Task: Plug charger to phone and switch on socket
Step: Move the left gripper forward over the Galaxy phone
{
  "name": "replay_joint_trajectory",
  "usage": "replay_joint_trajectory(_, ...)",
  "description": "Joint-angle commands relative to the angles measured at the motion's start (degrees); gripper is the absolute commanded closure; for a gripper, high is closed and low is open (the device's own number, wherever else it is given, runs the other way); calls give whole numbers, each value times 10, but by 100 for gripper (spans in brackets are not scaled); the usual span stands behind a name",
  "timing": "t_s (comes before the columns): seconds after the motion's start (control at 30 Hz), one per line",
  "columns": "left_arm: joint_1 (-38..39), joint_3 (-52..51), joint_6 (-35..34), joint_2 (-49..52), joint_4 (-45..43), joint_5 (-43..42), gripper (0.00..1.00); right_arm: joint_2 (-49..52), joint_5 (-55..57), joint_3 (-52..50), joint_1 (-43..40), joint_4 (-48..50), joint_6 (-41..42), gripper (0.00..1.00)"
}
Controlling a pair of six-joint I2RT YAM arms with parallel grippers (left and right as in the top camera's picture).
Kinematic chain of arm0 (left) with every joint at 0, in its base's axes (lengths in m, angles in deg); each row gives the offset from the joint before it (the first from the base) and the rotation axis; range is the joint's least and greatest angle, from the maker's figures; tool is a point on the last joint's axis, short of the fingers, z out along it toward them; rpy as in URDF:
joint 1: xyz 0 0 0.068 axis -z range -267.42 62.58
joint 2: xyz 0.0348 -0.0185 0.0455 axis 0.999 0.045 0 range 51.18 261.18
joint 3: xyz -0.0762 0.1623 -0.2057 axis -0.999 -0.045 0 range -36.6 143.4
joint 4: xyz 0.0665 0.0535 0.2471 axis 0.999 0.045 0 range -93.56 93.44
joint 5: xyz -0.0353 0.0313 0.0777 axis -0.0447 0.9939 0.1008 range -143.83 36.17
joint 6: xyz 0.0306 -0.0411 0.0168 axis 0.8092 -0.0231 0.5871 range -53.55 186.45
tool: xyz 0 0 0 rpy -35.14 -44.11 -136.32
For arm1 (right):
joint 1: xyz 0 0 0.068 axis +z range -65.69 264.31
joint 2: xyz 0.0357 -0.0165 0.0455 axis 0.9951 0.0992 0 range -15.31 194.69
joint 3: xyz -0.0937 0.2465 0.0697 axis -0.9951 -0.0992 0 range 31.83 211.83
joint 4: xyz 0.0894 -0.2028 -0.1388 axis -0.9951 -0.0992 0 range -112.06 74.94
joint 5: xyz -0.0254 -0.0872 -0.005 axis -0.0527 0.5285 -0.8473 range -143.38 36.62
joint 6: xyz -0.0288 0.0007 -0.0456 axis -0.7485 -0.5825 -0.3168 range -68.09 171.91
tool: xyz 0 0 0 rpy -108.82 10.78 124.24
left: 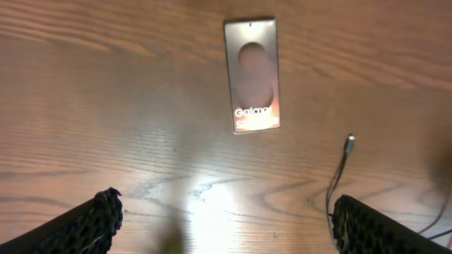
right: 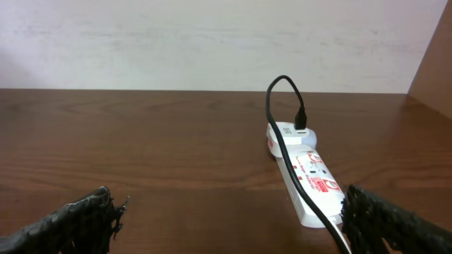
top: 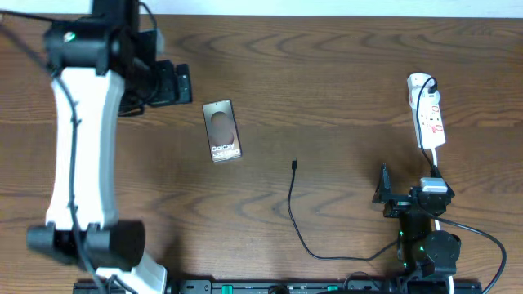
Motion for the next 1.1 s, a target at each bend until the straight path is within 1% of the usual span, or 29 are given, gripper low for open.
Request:
replay_joint_trajectory(0.0,0,9,-5,44,-2,-7,4,-4,7,-1,3,0,8,1)
replay_joint_trajectory(0.03,0,9,-5,54,-2,-7,4,-4,7,-1,3,0,8,1)
replay_joint_trajectory(0.07,0,9,-5,69,-5,-12,31,-4,7,-1,3,0,8,1)
replay_joint_trajectory(0.1,0,9,-5,80,-6,-26,46,-4,7,-1,3,0,8,1)
replay_joint_trajectory(0.13,1,9,-5,89,-6,-42,56,-4,7,-1,3,0,8,1)
replay_joint_trajectory(0.17,2,9,-5,99,-5,-56,70,-4,7,-1,3,0,8,1)
replay_joint_trajectory(0.2,3,8,-5,107,-6,-66,88,-4,7,-1,3,0,8,1)
replay_joint_trajectory(0.23,3,7,-8,116,-5,-71,92,-4,7,-1,3,0,8,1)
replay_joint_trajectory(0.3,7,3,-21,131,-5,-71,93,-4,7,-1,3,0,8,1)
replay_joint_trajectory(0.5,23,-2,-31,164,-8,-71,93,-4,7,-1,3,0,8,1)
replay_joint_trajectory(0.53,26,-2,-31,167,-9,-71,87,-4,7,-1,3,0,8,1)
replay_joint_trajectory(0.6,31,-2,-31,170,-22,-71,44,-4,7,-1,3,0,8,1)
replay_joint_trajectory(0.63,32,-2,-31,170,-27,-71,38,-4,7,-1,3,0,8,1)
replay_joint_trajectory(0.7,31,-2,-32,170,-57,-71,9,-4,7,-1,3,0,8,1)
replay_joint_trajectory(0.83,35,-2,-76,170,-82,-71,5,-4,7,-1,3,0,8,1)
replay_joint_trajectory(0.93,42,-2,-83,172,-82,-65,5,-4,7,-1,3,0,8,1)
replay_joint_trajectory(1.07,60,-7,-96,173,-82,-22,5,-4,7,-1,3,0,8,1)
